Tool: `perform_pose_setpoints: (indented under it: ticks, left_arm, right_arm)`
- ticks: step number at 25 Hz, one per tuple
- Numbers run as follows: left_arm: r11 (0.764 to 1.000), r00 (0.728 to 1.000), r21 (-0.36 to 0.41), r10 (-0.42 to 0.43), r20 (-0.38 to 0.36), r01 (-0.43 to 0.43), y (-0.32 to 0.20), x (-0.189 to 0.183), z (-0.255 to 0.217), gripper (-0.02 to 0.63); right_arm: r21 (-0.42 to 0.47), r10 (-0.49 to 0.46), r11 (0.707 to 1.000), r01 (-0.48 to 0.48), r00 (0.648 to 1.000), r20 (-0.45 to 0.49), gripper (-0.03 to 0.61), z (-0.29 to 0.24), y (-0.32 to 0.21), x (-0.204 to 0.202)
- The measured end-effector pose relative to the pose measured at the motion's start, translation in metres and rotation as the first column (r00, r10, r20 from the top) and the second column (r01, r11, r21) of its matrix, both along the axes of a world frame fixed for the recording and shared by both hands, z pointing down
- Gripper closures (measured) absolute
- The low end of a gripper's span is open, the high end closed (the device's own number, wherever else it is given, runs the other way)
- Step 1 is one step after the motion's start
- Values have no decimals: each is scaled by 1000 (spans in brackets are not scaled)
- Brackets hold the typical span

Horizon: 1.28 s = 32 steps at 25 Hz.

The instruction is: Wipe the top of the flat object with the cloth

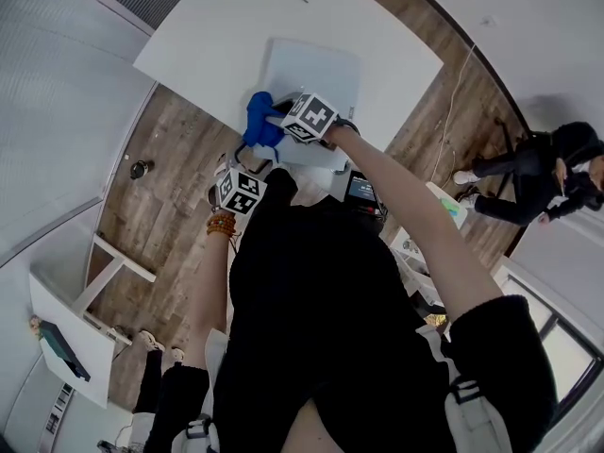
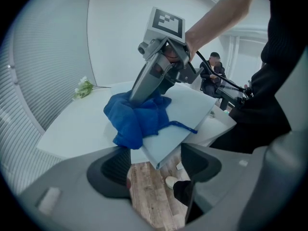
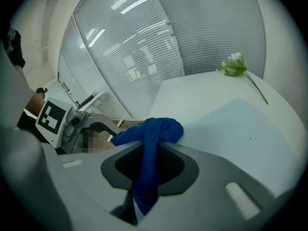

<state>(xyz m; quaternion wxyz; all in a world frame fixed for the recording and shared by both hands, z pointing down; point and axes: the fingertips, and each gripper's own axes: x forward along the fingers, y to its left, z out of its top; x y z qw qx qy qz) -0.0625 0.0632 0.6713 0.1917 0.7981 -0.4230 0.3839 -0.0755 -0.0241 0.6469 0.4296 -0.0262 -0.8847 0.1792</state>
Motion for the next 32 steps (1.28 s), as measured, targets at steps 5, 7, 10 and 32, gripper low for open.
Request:
perform_pose_setpoints:
  ticks: [5, 7, 10, 32]
  left_arm:
    - [1000, 1000, -2, -5, -6, 5, -1, -1, 1, 276]
    - [1000, 1000, -3, -7, -6, 7, 0, -1, 1, 275]
    - [1000, 1000, -7, -10, -7, 10, 0, 0, 1, 276]
    - [927, 978, 338, -102, -181, 159, -69, -30, -135, 288]
  right_arm:
    - [-47, -63, 997, 63, 998, -7, 485, 0, 26, 0]
    - [-67, -90, 994, 89, 996, -10, 485, 0, 38, 0]
    - [-102, -112, 989, 111, 994, -1, 485, 0, 54, 1]
    - [1, 459, 856, -516, 762, 457, 479, -161, -81, 117]
